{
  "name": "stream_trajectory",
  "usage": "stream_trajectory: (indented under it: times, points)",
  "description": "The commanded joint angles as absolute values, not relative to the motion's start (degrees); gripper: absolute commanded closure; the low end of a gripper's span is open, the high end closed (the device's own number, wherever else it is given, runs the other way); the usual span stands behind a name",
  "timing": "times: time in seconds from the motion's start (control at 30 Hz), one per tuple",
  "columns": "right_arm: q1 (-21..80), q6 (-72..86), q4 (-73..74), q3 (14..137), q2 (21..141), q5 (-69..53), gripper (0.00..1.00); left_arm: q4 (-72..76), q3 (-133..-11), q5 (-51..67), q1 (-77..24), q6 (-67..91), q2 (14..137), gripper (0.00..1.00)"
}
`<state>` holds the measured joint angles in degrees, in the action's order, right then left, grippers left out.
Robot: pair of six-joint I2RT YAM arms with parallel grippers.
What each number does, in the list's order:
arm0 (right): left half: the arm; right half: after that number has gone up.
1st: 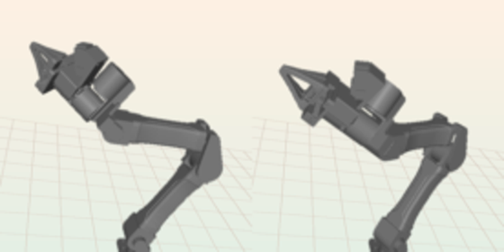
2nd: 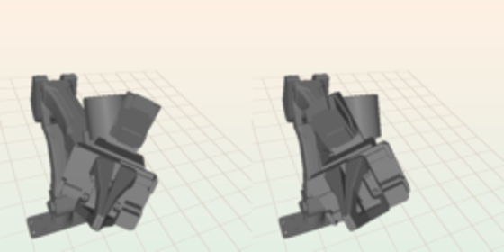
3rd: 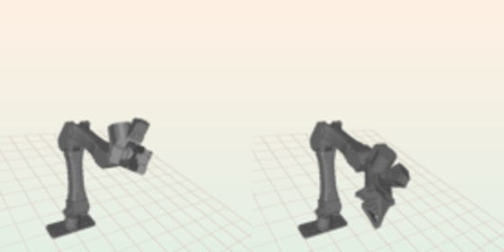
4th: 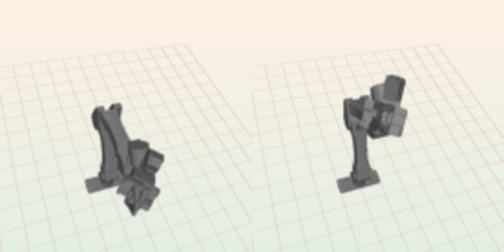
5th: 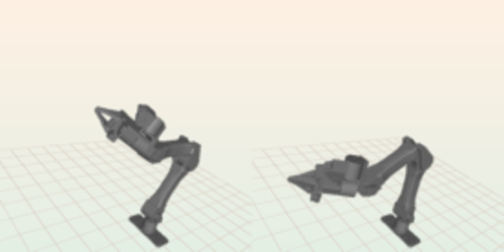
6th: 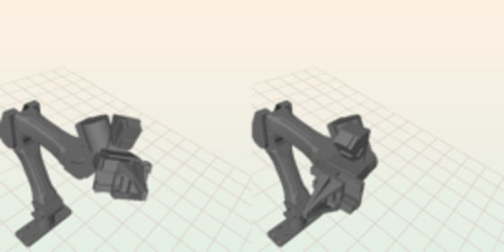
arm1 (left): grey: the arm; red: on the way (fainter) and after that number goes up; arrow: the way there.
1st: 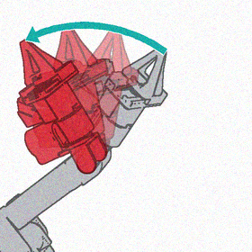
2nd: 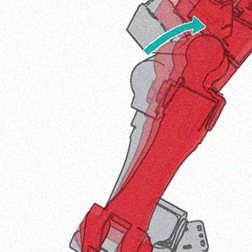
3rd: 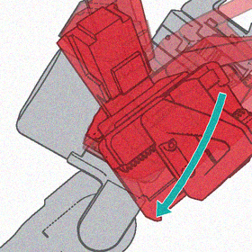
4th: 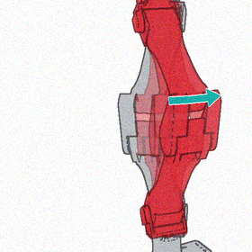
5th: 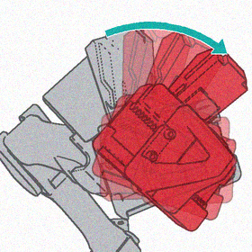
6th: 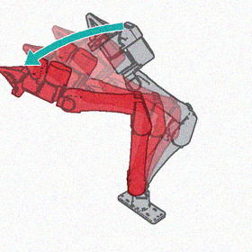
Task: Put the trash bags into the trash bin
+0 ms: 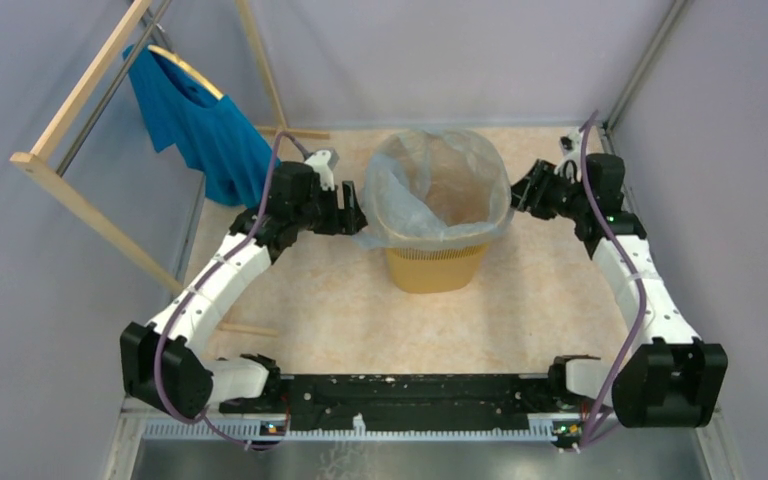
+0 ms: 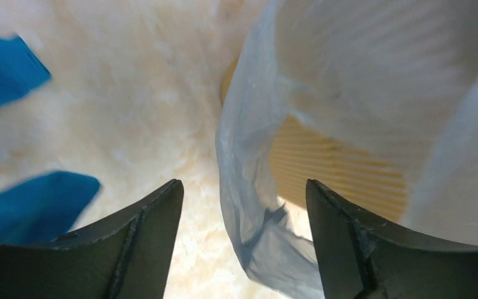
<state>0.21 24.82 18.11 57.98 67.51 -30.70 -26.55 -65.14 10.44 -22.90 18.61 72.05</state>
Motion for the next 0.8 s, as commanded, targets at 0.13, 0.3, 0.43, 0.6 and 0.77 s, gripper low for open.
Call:
stream_trajectory:
  times: [0.13,0.3,0.43,0.6,0.77]
  points:
    - [0.9,28.5,8.7,52.2,71.8,-37.5,0.81,-21.2,-59.4,19.4,-22.8,24.0,74.2,0.49]
    - [1.0,29.2,5.2,48.0,72.6,-35.5,0.90,-18.2,-56.5,20.9,-23.2,25.0,76.2,0.70]
    - [2.2,29.8,2.6,45.4,74.8,-35.4,0.95,-16.5,-54.7,21.4,-24.2,25.7,78.3,0.77]
    - [2.7,27.6,5.3,46.0,75.0,-33.0,0.95,-16.6,-53.6,19.5,-24.3,25.0,78.0,0.77]
    - [2.6,25.3,10.8,50.2,73.5,-26.1,0.88,-17.8,-53.1,18.1,-24.3,23.5,77.5,0.76]
